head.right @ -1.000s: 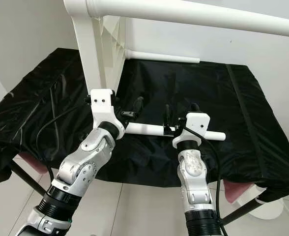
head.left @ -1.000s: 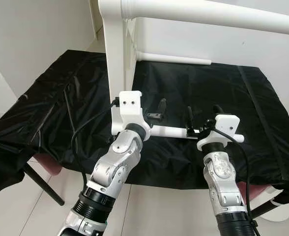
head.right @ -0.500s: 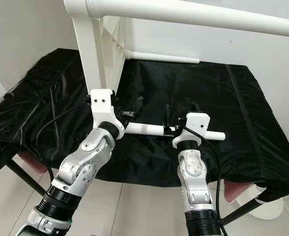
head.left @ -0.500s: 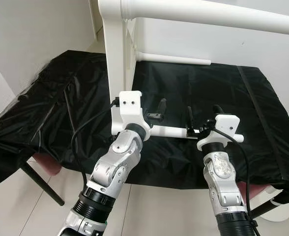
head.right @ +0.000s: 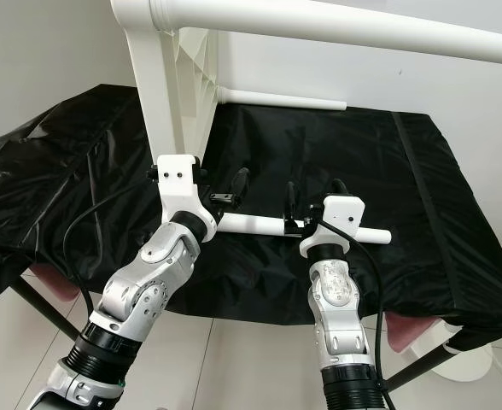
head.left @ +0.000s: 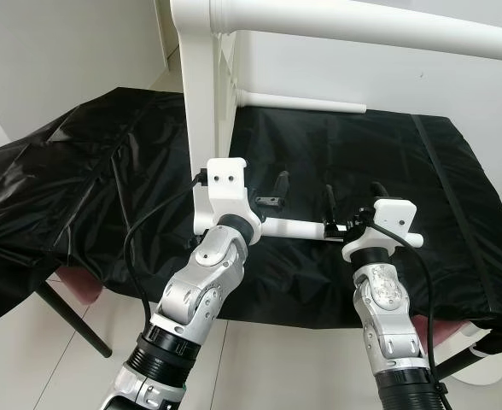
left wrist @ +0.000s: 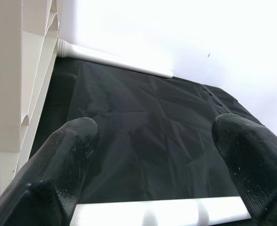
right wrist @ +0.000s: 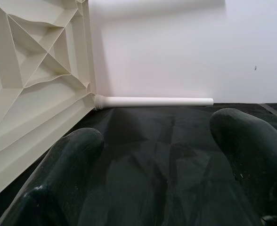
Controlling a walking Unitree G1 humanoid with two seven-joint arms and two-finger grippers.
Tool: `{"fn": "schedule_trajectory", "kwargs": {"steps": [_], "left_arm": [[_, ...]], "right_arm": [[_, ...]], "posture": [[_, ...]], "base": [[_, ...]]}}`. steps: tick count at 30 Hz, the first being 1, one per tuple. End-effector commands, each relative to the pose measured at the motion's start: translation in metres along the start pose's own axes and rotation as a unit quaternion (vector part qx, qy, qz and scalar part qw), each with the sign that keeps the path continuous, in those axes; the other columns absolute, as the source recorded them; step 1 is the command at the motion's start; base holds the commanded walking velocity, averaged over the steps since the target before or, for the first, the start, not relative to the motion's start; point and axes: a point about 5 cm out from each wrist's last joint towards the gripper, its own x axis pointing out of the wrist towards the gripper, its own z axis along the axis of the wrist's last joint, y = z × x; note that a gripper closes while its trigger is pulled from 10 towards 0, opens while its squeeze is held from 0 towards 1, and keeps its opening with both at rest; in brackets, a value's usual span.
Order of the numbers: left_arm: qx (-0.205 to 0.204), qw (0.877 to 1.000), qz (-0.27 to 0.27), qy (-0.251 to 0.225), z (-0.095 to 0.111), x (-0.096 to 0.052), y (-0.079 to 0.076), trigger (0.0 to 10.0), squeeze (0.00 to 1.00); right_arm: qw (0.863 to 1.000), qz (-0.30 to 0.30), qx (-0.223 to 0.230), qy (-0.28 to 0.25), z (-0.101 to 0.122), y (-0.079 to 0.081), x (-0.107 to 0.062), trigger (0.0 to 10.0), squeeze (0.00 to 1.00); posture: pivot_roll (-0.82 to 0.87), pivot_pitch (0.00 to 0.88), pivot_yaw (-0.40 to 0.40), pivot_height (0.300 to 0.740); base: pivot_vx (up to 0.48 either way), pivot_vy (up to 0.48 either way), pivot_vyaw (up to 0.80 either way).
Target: Building children table
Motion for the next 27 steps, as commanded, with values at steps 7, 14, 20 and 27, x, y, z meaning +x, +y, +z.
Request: {"fn": "schedule_trajectory", "kwargs": {"steps": [7, 14, 20, 27], "left_arm": [[0.005, 0.993, -0.117, -0.003, 0.002, -0.001, -0.013, 10.0, 0.00], [0.005, 0.993, -0.117, -0.003, 0.002, -0.001, -0.013, 10.0, 0.00], [0.104, 0.992, -0.069, -0.031, -0.016, -0.029, 0.021, 10.0, 0.00], [0.115, 0.990, -0.068, -0.033, -0.018, -0.033, 0.023, 10.0, 0.00]], "right_arm": [[1.000, -0.002, 0.001, 0.003, -0.001, 0.000, 0.000, 10.0, 0.00], [1.000, -0.002, 0.001, 0.003, -0.001, 0.000, 0.000, 10.0, 0.00], [0.998, 0.042, 0.035, 0.033, -0.021, 0.024, -0.019, 10.0, 0.00], [0.998, 0.046, 0.038, 0.036, -0.023, 0.026, -0.022, 10.0, 0.00]], "posture": [[0.05, 0.101, -0.009, 0.740], [0.05, 0.101, -0.009, 0.740], [0.09, 0.000, 0.000, 0.740], [0.09, 0.000, 0.000, 0.740]], "base": [[0.000, 0.000, 0.00], [0.000, 0.000, 0.00], [0.000, 0.000, 0.00], [0.000, 0.000, 0.00]]}}
